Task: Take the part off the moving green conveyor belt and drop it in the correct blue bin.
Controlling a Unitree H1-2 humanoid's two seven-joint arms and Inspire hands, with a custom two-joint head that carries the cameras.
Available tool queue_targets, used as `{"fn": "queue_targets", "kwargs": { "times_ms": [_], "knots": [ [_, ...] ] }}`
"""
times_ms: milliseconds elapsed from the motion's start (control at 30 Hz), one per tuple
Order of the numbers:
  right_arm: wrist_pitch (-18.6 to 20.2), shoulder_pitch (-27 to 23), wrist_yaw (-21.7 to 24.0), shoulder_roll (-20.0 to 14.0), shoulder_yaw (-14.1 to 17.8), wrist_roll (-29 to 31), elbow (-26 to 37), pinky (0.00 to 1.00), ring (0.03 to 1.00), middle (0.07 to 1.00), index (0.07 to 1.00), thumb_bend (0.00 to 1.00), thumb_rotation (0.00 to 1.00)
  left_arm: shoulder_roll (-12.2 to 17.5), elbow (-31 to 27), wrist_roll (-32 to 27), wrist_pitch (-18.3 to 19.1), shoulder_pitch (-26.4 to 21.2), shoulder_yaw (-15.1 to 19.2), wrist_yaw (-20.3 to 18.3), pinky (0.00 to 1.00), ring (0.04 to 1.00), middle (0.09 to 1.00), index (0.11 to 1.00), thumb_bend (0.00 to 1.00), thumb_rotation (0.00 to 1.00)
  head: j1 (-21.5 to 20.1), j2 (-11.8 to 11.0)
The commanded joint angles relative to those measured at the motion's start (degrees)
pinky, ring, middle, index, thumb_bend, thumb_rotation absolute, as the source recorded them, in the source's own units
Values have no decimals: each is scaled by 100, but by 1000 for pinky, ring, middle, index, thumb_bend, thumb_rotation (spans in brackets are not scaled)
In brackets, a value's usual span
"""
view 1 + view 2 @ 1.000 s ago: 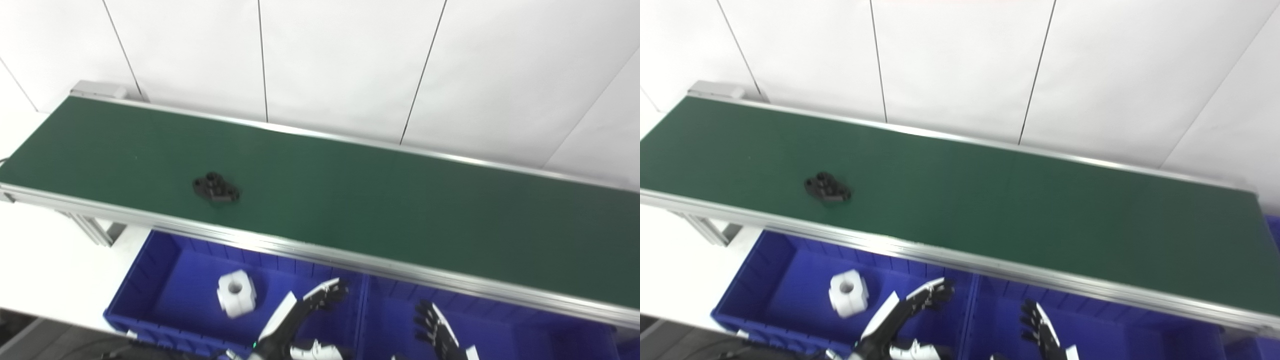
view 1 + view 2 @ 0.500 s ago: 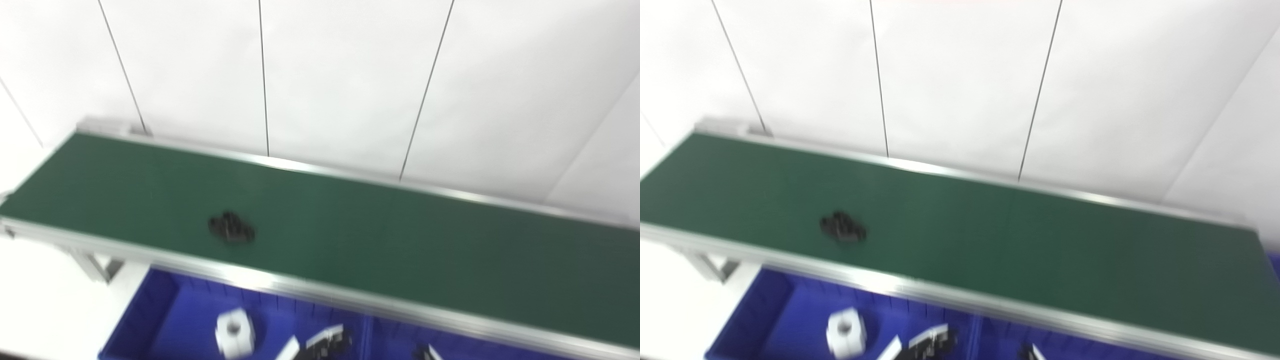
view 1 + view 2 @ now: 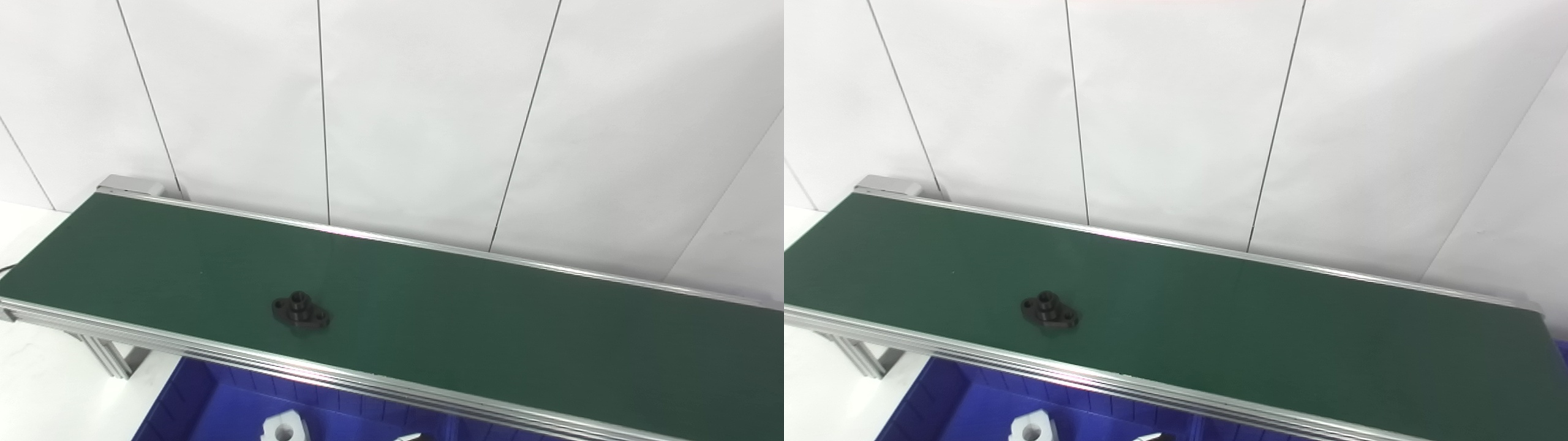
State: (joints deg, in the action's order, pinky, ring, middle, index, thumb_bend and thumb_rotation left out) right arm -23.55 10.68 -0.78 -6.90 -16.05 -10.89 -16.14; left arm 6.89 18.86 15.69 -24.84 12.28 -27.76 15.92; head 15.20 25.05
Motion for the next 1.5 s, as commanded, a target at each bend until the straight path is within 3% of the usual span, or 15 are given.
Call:
{"fn": "queue_targets", "kwargs": {
  "times_ms": [0,133,400,667,767,900,1100,1467],
  "knots": [
    [-335,-21,78,-7,17,291,266,760,835,864,893,774,350,-22,-108,-27,-207,-75,20,98,671,758,800,849,821,505,-15,29],
    [-337,27,-134,-51,65,223,685,794,831,859,880,771,327,-13,-85,-29,-208,-114,-21,159,667,752,791,845,819,503,-15,29],
    [-251,-291,-142,-71,371,163,1787,762,805,832,850,786,407,147,-237,-55,-208,-113,-66,154,745,815,849,866,809,538,-903,463],
    [672,-1012,38,21,619,-310,2704,726,754,772,811,778,421,199,-517,-208,-202,-10,178,-149,769,834,873,902,776,637,-1703,878],
    [1164,-1348,151,151,612,-411,2887,731,753,774,812,770,375,190,-605,-397,-203,43,327,-405,781,845,876,914,768,657,-2045,1036],
    [1654,-1683,224,275,588,-638,2914,720,749,769,808,781,322,145,-660,-503,-205,101,505,-593,830,882,905,920,750,664,-2175,1131],
    [2404,-2148,273,454,571,-1033,2805,694,734,752,790,807,323,73,-775,-477,-186,193,785,-808,803,870,896,911,755,676,-2219,1311],
    [2872,-3083,444,421,313,-1578,2063,674,735,750,800,814,338,33,-868,-450,-131,184,1088,-1130,787,861,895,897,755,637,-2223,1433]
  ]
}}
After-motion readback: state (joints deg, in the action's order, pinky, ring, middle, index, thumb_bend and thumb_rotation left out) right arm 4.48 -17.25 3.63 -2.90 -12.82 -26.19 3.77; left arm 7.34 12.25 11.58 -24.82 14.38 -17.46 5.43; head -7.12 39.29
